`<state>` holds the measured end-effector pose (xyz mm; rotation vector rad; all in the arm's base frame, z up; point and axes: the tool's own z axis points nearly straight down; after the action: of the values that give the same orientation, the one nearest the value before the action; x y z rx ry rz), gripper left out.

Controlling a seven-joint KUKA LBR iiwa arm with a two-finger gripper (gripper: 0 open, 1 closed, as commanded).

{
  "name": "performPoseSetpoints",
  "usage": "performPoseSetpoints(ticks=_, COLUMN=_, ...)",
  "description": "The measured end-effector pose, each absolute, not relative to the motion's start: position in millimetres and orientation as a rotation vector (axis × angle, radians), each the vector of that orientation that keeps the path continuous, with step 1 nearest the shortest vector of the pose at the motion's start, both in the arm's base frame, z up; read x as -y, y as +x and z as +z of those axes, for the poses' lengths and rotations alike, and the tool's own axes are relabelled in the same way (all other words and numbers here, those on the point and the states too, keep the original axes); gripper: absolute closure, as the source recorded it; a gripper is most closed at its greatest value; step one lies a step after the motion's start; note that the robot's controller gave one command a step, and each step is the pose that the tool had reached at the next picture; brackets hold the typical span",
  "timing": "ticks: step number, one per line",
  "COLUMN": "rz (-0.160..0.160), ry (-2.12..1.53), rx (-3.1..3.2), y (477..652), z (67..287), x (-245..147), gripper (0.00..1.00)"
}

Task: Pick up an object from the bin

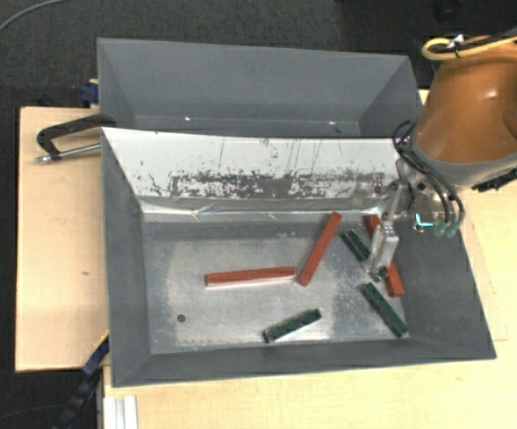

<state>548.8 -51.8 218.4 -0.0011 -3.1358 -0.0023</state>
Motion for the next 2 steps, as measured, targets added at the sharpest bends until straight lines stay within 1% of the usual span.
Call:
performPoseSetpoints(ticks=1, rz=-0.003, ry=0.275, rx=3.128, y=543.2, z=67.4, x=25.3, gripper=0.00)
performPoseSetpoints(ticks=2, rz=0.000, ry=0.274, rx=3.134, y=545.1, z=71.6, x=26.2, gripper=1.00)
